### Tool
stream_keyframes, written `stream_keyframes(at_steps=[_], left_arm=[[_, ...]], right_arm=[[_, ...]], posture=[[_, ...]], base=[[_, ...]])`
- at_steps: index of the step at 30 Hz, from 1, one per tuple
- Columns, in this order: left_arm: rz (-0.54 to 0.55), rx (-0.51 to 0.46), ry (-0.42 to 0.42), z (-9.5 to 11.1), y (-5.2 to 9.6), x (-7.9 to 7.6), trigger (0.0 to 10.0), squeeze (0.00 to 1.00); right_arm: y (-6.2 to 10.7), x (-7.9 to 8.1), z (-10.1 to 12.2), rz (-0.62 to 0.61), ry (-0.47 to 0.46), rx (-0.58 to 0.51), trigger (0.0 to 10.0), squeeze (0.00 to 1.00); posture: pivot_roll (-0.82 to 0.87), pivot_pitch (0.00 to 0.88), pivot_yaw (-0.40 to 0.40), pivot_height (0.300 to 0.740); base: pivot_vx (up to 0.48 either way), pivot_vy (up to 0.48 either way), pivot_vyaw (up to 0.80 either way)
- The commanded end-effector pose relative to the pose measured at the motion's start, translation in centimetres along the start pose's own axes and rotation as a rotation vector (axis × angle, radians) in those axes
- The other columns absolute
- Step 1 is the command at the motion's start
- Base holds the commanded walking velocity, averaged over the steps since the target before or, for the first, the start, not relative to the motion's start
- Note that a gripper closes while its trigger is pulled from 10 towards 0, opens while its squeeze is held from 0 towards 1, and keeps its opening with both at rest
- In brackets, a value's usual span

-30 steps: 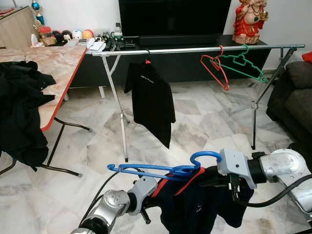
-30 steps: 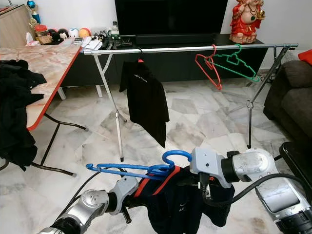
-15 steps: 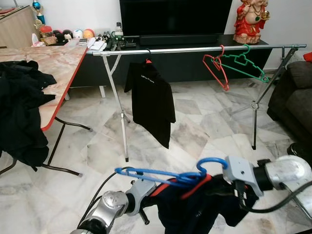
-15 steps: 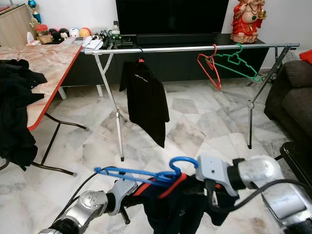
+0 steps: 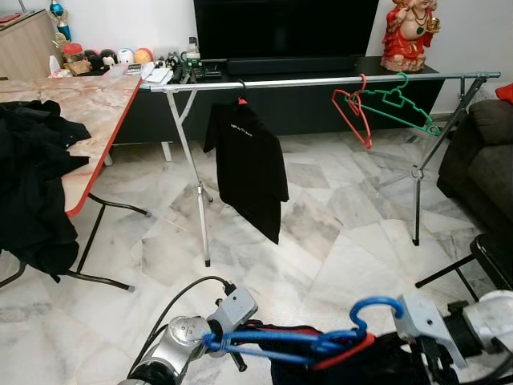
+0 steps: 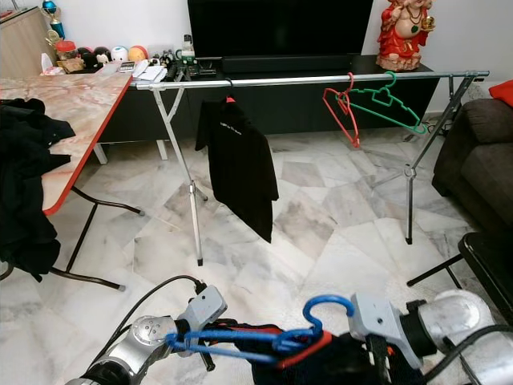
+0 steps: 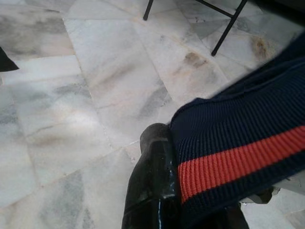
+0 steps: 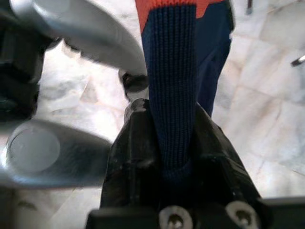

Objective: Hang hanger

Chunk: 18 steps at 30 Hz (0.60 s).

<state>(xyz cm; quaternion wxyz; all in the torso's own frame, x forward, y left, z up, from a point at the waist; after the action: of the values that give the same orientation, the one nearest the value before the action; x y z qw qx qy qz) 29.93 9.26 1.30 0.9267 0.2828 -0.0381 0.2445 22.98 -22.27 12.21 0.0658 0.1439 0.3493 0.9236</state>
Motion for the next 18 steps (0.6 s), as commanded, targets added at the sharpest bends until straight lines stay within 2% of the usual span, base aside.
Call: stream_keyframes(at_steps=[1, 4, 6, 10, 18], left_arm=[[0.013, 0.001, -0.001, -0.2, 0.3, 0.3, 0.0, 0.0], [0.01, 0.004, -0.004, -0.2, 0.3, 0.3, 0.0, 0.0], [0.009, 0.006, -0.006, -0.2, 0.3, 0.3, 0.0, 0.0], [0.007, 0.011, -0.008, -0.3, 0.4, 0.2, 0.0, 0.0], [-0.005, 0.035, -0.028, -0.6, 0.4, 0.1, 0.0, 0.0]], right_arm=[[0.8, -0.3, -1.0, -0.031, 0.008, 0.088, 0.0, 0.0], [1.2, -0.7, -3.1, -0.064, 0.001, 0.242, 0.0, 0.0], [1.4, -0.8, -3.9, -0.074, -0.002, 0.291, 0.0, 0.0], [1.9, -1.7, -4.8, -0.173, -0.014, 0.373, 0.0, 0.0], [2.2, -3.8, -4.3, -0.348, 0.021, 0.356, 0.0, 0.0]], posture=[[-0.1, 0.077, -0.015, 0.74], [-0.1, 0.077, -0.014, 0.74], [-0.1, 0.077, -0.015, 0.74], [-0.1, 0.079, -0.014, 0.74], [-0.1, 0.079, -0.014, 0.74]], base=[[0.0, 0.0, 0.0], [0.0, 0.0, 0.0], [0.0, 0.0, 0.0], [0.0, 0.0, 0.0], [0.0, 0.0, 0.0]])
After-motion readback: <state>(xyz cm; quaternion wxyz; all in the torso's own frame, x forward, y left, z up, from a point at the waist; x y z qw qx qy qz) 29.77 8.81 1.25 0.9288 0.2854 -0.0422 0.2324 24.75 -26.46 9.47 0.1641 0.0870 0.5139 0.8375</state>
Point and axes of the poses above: a point about 5 cm out from each wrist's last joint towards the gripper, its own y axis pointing back from the gripper into the wrist, its own z axis along the axis of the wrist's last joint, x = y × z, the point moved 1 cm from there along -y, pointing out of the wrist towards the gripper, and after that the axes turned 13 degrees about -y, right-handed, at the moved point
